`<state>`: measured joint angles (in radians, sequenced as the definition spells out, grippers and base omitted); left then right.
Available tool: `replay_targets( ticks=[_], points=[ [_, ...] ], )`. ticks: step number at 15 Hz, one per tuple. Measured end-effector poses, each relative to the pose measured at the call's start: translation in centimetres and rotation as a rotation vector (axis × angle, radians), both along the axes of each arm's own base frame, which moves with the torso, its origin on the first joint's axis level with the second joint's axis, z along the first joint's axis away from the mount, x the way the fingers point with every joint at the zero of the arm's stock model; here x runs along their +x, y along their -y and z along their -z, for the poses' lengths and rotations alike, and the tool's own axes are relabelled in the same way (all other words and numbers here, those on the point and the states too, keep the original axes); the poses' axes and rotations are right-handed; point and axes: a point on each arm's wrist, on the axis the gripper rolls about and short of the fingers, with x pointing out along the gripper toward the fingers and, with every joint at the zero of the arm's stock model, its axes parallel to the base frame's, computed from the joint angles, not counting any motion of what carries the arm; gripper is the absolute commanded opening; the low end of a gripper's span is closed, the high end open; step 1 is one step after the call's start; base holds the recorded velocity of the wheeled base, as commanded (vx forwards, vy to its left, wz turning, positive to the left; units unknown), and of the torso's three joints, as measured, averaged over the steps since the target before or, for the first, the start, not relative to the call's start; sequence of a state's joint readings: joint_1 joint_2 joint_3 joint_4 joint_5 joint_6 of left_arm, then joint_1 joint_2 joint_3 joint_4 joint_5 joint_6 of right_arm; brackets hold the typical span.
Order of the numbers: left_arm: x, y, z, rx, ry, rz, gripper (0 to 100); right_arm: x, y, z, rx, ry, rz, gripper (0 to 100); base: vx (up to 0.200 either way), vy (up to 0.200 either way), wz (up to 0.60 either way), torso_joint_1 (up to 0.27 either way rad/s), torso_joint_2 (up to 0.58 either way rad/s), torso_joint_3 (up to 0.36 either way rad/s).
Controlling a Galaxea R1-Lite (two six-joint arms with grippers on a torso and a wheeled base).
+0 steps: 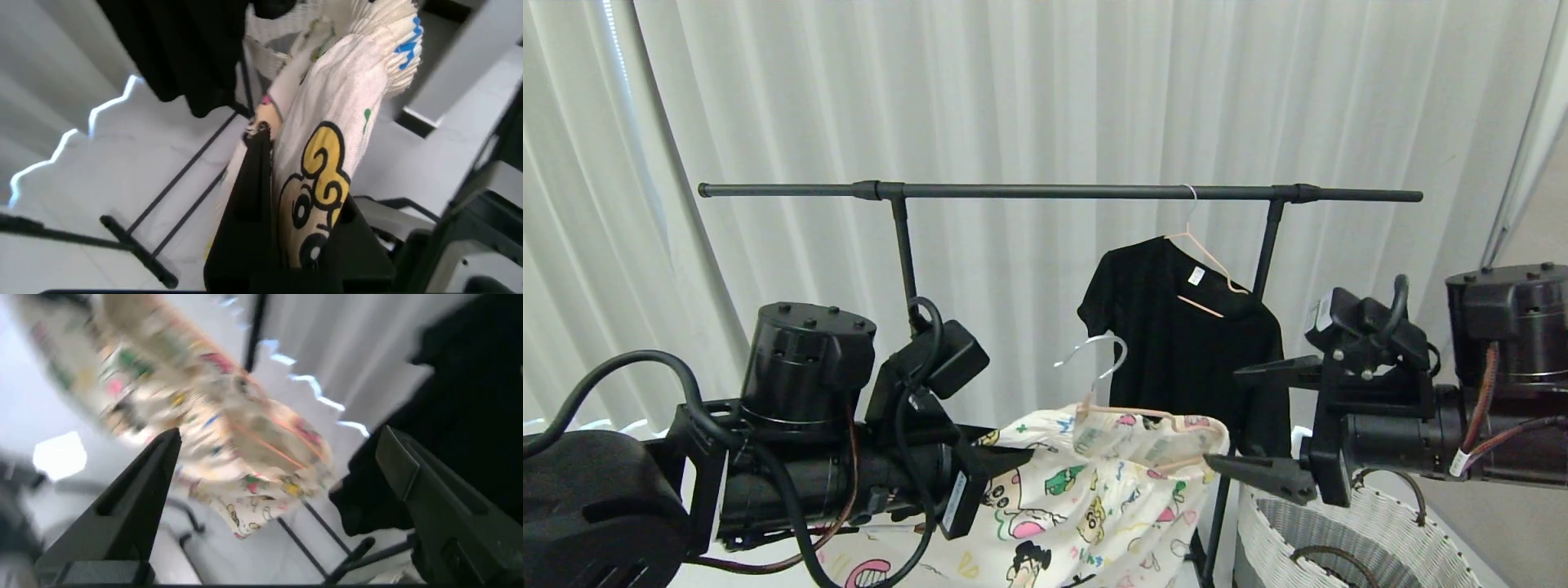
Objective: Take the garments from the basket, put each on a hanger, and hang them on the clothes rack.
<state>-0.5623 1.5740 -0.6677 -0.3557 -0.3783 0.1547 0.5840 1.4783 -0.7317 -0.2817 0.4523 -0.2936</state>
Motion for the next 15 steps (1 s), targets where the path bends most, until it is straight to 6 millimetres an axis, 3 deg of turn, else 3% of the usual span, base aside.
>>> replay_targets(
  ticks=[2,5,11,15],
  points=[
    [-0.9,0.6,0.2,0.004,-0.001,0.057,0,-0.6,-0.9,0.5,-0.082,-0.001,-0.136,100,0.0,0.0,0.0,0.0,0.0,0.0],
    [-2.0,1.5,0.4,0.015,0.003,0.118,0,-0.8,-2.1,0.9,-0.126,-0.03,-0.208,100,0.0,0.0,0.0,0.0,0.0,0.0],
    [-3.3,2.2,-0.2,-0.001,0.024,0.176,0,0.7,-3.0,3.1,-0.199,-0.058,-0.237,100,0.0,0.0,0.0,0.0,0.0,0.0],
    [-3.4,2.2,-0.4,-0.004,0.029,0.178,0,1.0,-3.2,3.5,-0.212,-0.07,-0.229,100,0.0,0.0,0.0,0.0,0.0,0.0]
  ],
)
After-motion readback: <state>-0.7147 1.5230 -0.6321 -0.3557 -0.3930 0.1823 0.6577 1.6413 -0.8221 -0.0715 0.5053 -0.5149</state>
